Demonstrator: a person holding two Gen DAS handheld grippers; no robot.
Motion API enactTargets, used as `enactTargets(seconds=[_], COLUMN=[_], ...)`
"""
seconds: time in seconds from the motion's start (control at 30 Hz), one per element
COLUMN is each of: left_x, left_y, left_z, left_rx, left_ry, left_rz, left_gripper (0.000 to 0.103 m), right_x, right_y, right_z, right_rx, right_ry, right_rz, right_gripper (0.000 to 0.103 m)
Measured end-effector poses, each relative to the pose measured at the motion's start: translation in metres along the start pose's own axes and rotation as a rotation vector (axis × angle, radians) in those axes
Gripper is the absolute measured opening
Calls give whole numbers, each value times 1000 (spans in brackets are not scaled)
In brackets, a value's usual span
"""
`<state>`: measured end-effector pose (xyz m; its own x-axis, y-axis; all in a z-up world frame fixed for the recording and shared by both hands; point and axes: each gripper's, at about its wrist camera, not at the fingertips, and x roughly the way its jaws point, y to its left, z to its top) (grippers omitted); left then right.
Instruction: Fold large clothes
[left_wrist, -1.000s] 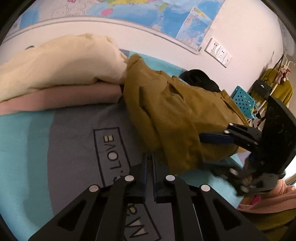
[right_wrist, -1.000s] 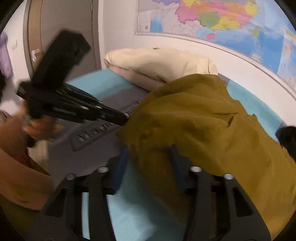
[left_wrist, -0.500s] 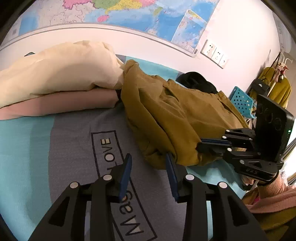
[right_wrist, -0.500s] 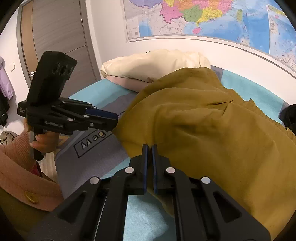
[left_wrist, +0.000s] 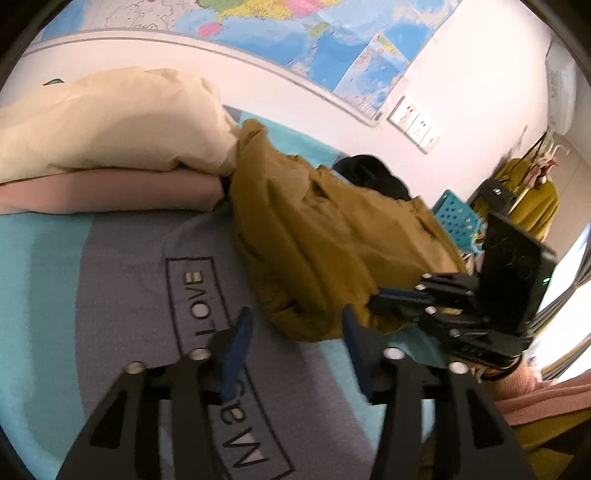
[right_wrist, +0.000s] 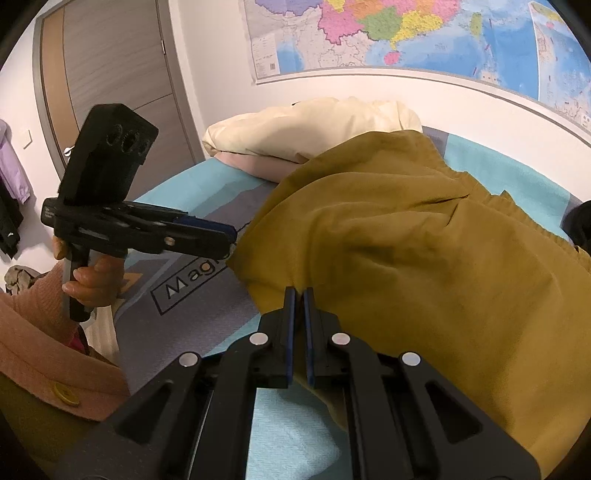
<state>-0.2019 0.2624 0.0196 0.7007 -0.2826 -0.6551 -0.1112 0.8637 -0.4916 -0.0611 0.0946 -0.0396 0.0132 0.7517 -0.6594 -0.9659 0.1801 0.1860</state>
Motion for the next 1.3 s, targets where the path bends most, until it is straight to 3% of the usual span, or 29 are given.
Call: enactTargets(seconds=[0.07, 0.13, 0.3, 0.57, 0.93, 1.03, 1.1, 1.2, 1.3], left_x=[3, 11, 18, 17, 18, 14, 6, 7, 4], left_y=[-6, -7, 0, 7, 10, 10, 16, 20, 18], left_z=[1, 3, 3, 2, 2, 3, 5, 1, 0], left_rx=[20, 27, -17, -33, -39, -18, -32, -35, -43], left_ry=[-1, 27, 50, 58, 77, 79, 54, 83, 57], left_rz=[43, 63, -35, -107, -61, -18, 15, 47, 7], left_gripper=[49, 34, 6, 4, 3, 0, 0, 0, 0], right_x=[0, 0, -1, -1, -5, -7, -6, -3, -1], right_y=[0, 1, -1, -4, -10, -9, -3, 5, 5], right_z=[0, 0, -1, -2, -2, -2, -2, -1, 1], right_rx=[0, 1, 19, 61, 93, 92, 71, 35, 44], right_ry=[0, -1, -7, -13, -21, -20, -13, -19, -24], right_rz=[-1, 0, 9, 35, 37, 34, 47, 42, 56], right_gripper=[5, 5, 4, 3, 1, 1, 3, 12, 19])
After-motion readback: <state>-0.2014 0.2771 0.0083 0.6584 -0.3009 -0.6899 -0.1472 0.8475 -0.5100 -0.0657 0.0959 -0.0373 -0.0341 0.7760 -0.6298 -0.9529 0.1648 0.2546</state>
